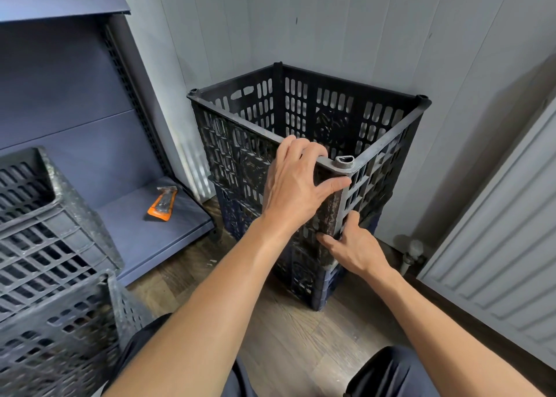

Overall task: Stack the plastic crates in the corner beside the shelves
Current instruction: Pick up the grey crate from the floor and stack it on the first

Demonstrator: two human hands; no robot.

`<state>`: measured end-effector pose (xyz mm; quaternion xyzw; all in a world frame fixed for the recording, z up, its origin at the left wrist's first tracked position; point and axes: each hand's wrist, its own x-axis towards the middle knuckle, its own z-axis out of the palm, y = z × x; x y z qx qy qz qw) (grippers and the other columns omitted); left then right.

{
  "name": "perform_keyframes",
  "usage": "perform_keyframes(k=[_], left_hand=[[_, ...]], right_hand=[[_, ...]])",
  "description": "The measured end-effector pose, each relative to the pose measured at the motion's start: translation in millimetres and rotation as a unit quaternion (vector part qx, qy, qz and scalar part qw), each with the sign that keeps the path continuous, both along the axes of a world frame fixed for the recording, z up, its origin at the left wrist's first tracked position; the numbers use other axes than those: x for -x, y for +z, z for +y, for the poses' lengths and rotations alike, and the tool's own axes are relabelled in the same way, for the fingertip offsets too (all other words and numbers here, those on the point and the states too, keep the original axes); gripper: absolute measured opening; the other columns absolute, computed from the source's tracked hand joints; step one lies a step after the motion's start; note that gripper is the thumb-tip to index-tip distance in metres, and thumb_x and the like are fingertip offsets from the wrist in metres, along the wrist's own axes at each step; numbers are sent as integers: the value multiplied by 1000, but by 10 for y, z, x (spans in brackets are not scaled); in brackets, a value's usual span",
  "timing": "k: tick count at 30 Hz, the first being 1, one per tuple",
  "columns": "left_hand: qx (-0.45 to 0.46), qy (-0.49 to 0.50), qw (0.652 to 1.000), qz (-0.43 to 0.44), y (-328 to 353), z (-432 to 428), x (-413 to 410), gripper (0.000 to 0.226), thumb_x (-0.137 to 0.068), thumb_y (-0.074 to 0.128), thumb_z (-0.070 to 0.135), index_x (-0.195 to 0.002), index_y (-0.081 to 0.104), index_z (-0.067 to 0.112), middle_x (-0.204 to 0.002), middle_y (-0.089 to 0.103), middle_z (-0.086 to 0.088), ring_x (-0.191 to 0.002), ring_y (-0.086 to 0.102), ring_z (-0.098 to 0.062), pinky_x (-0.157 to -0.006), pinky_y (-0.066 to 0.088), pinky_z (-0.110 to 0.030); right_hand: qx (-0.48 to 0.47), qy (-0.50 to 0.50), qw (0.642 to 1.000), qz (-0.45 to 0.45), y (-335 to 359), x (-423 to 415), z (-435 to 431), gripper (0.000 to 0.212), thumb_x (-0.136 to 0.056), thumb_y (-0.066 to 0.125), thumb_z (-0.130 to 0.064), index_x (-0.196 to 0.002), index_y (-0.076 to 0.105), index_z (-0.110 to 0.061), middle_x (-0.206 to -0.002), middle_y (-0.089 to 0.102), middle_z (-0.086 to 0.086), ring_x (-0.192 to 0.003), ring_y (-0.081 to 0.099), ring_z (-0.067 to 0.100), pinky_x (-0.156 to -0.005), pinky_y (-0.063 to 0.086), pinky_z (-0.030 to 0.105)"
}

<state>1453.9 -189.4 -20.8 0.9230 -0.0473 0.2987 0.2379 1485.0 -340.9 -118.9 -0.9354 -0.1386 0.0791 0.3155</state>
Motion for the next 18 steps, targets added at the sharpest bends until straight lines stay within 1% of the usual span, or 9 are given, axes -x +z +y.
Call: perform_keyframes(k=[1, 3, 6, 7, 8, 10, 11, 14, 18], left_hand=[[-11, 12, 1000, -5, 22, 0, -24, 57, -78, 55, 71, -109, 54, 23, -117, 51, 6, -133, 33, -22, -105, 39, -46], [-20, 18, 1000, -17, 47, -19, -45, 57, -77, 56, 71, -106, 55, 22, -111, 51, 6, -122, 38, -20, -95, 44, -44], [-32, 19, 999, -30, 28, -36, -43, 58, -78, 54, 73, -103, 55, 21, -108, 51, 6, -118, 39, -18, -92, 45, -41], [-29, 18, 999, -28, 17, -38, -41, 58, -78, 54, 72, -103, 55, 20, -109, 51, 6, -120, 39, -19, -94, 43, -41], [-15, 10, 1000, -23, 9, -40, -37, 56, -80, 56, 70, -104, 54, 20, -111, 50, 6, -124, 37, -20, -100, 41, -41], [36, -20, 999, -6, -11, -53, -30, 53, -82, 60, 63, -109, 53, 18, -118, 48, 4, -139, 27, -23, -115, 27, -40], [57, -30, 998, 1, -25, -55, -24, 52, -83, 62, 60, -111, 53, 18, -122, 47, 3, -144, 19, -23, -118, 21, -37], [72, -40, 997, -3, -64, -46, -17, 50, -85, 63, 56, -115, 52, 18, -129, 45, -1, -150, 3, -20, -119, 12, -34], [87, -57, 995, -8, -77, -45, -32, 47, -85, 65, 53, -113, 52, 17, -128, 43, -3, -150, -1, -23, -120, 4, -30]], right_hand=[[4, 2, 1000, -1, 1, 5, -2, 50, -89, 60, -50, -106, 28, -15, -88, 65, 9, -65, 58, 21, -50, 37, 30], [9, 7, 1000, -4, 10, 10, -12, 48, -90, 59, -48, -105, 29, -14, -85, 64, 9, -63, 56, 19, -47, 34, 26], [12, 11, 1000, -6, 12, 0, -24, 46, -90, 59, -46, -105, 29, -14, -84, 63, 9, -65, 58, 21, -47, 34, 27], [11, 11, 1000, -6, 6, 0, -25, 46, -90, 59, -46, -106, 29, -14, -85, 63, 9, -66, 58, 23, -49, 35, 29], [9, 10, 1000, -7, 2, 4, -18, 46, -90, 59, -45, -106, 29, -14, -86, 63, 9, -67, 58, 23, -52, 37, 31], [-4, 2, 1000, -5, 4, 22, -3, 46, -90, 61, -43, -108, 30, -14, -89, 62, 8, -70, 57, 24, -60, 40, 33], [-13, -1, 1000, -5, 3, 33, 5, 47, -89, 62, -43, -109, 30, -14, -91, 61, 7, -72, 57, 24, -63, 41, 33], [-37, -10, 999, -15, -19, 62, 1, 50, -87, 65, -44, -109, 30, -16, -95, 60, 4, -75, 56, 23, -65, 41, 33], [-58, -16, 998, -18, -41, 83, -22, 51, -85, 68, -45, -108, 31, -18, -96, 62, 5, -75, 57, 22, -63, 39, 33]])
